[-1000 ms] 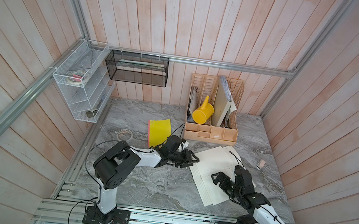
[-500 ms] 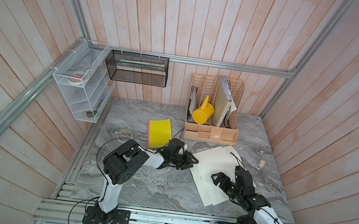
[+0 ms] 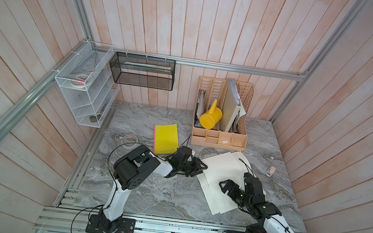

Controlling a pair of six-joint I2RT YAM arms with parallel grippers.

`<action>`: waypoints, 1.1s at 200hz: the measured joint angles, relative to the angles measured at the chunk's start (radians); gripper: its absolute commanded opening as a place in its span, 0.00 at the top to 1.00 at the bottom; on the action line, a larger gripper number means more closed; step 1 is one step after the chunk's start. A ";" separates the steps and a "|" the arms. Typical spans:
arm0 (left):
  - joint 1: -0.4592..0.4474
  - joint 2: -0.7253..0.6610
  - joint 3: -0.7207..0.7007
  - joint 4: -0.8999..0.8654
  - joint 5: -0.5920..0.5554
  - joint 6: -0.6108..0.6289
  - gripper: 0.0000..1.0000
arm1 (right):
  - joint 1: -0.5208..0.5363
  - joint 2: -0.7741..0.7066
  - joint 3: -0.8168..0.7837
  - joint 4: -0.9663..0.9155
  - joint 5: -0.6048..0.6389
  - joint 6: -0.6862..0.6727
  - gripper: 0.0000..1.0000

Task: Close the notebook
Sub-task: Close the notebook at the center of the board.

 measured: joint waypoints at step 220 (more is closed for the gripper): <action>-0.022 -0.468 -0.443 0.279 -0.203 0.046 1.00 | 0.007 0.018 0.064 -0.061 -0.027 -0.034 0.04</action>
